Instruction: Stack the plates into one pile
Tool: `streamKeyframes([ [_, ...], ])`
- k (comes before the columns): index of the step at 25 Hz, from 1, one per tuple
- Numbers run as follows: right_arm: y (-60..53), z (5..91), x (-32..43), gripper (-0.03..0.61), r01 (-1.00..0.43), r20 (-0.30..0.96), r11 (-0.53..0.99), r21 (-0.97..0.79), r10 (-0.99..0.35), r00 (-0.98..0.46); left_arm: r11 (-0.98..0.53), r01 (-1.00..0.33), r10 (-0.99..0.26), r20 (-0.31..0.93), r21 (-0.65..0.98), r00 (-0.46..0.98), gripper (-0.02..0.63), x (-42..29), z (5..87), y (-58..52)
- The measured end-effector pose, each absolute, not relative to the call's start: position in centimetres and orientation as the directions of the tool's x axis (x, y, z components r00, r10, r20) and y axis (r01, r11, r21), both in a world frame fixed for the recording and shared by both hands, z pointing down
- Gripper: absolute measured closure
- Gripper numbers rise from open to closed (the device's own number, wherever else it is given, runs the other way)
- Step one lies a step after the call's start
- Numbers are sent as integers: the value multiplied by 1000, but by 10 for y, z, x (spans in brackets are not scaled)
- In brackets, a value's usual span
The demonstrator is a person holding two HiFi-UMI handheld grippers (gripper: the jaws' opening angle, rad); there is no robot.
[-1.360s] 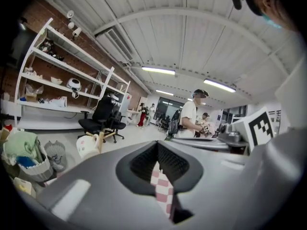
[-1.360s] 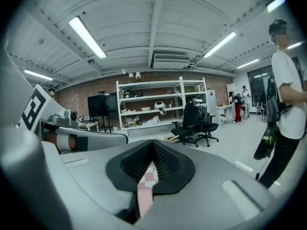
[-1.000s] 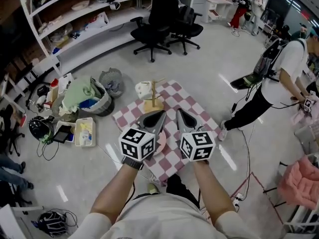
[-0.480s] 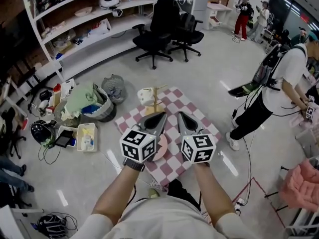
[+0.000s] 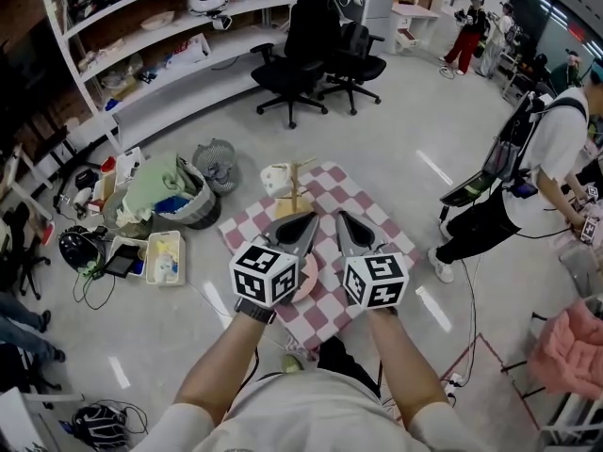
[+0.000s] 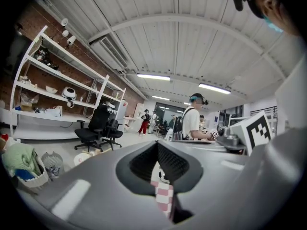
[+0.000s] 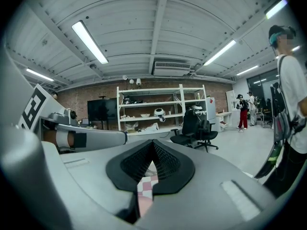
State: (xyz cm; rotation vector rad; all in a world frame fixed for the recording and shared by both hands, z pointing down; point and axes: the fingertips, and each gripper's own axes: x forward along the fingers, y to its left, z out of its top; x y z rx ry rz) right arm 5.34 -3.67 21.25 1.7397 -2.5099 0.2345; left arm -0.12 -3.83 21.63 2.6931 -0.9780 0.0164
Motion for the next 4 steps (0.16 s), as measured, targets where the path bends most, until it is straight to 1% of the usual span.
streamKeyframes([
  [4, -38, 213, 56, 569, -936, 152, 345, -75, -923, -352, -740, -626, -619, 112, 247, 777, 607, 4, 219, -39],
])
